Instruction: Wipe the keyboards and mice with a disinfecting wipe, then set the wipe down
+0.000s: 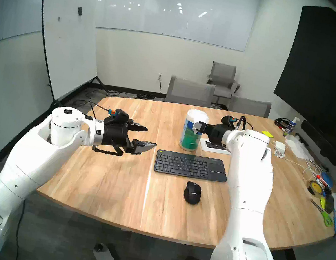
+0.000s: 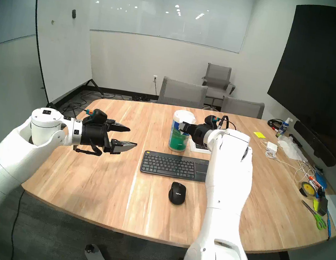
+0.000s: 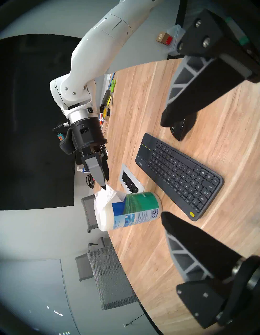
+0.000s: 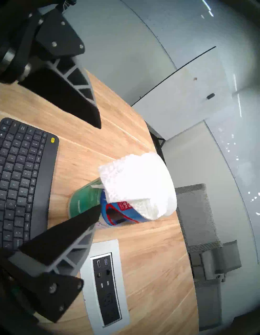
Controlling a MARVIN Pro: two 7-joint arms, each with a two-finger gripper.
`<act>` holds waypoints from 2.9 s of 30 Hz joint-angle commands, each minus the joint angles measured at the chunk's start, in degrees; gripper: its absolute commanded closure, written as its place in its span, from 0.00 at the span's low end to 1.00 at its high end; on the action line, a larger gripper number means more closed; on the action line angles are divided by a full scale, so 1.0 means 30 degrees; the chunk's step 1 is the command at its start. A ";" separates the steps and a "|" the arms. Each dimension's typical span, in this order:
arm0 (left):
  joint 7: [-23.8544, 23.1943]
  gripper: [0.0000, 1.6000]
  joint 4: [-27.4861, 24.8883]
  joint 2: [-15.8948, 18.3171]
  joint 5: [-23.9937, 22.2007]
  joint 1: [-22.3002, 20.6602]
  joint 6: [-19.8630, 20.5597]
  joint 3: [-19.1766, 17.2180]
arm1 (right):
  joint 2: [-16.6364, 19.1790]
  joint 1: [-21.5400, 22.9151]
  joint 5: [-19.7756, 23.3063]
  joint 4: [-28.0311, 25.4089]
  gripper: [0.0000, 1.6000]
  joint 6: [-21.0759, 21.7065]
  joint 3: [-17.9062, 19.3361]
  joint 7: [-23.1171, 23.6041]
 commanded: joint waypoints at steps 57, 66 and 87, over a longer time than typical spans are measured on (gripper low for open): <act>0.0008 0.00 -0.0190 0.0017 -0.0027 -0.0142 -0.0024 -0.0121 | -0.0458 0.1880 0.0142 0.2112 0.00 -0.1700 0.0030 -0.1543; 0.0012 0.00 -0.0195 0.0018 -0.0028 -0.0139 -0.0021 -0.0124 | -0.0515 0.2187 0.0295 0.2533 0.00 -0.2035 0.0208 -0.1833; 0.0015 0.00 -0.0200 0.0018 -0.0029 -0.0136 -0.0018 -0.0127 | -0.0447 0.2225 0.0320 0.3098 0.35 -0.2518 0.0391 -0.2090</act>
